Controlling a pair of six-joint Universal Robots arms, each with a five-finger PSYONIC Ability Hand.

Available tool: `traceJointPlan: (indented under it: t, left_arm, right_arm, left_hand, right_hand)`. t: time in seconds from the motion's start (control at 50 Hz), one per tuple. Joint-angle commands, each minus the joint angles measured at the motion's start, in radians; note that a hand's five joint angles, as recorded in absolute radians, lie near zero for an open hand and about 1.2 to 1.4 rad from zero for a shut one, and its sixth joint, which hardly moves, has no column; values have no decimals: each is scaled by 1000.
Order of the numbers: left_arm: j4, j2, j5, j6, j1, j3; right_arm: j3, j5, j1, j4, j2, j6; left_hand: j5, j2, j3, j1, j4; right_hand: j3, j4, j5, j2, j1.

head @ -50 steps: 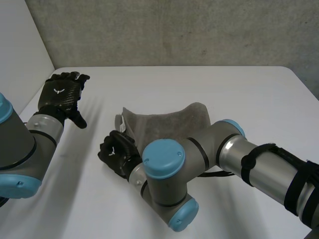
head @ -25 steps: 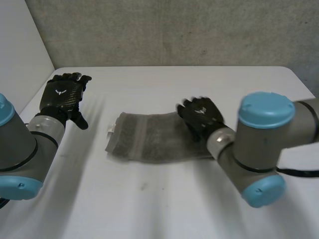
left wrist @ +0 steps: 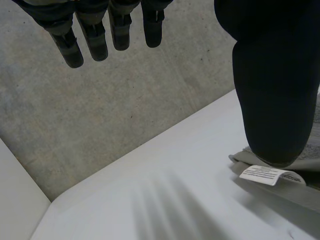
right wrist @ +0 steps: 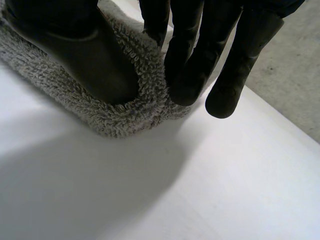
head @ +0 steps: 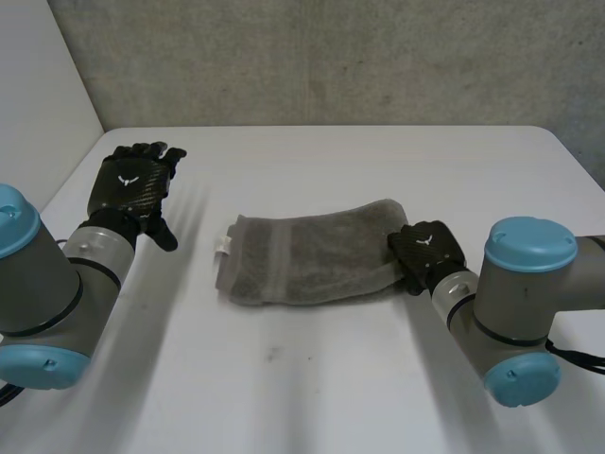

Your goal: Fold the towel.

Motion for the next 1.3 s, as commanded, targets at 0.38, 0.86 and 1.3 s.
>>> traceJointPlan:
  t: [0.38, 0.86, 1.3]
  left_arm:
    - [-1, 57, -6, -8, -30, 69]
    - [-13, -93, -49, -100, -105, 242]
    - [-148, -444, -61, -210, -263, 365]
  right_arm:
    - [-374, -64, 410, 54, 185, -668]
    - [-294, -44, 187, 126, -87, 193]
    - [-372, -55, 119, 288, 140, 307]
  left_hand:
    - [-28, 7, 7, 0, 6]
    - [-25, 10, 10, 3, 9]
    - [-25, 10, 10, 3, 9]
  right_hand:
    - [60, 58, 83, 141, 119]
    - [-1162, -1163, -1139, -1081, -1103]
    - [-1162, -1163, -1139, -1081, -1103]
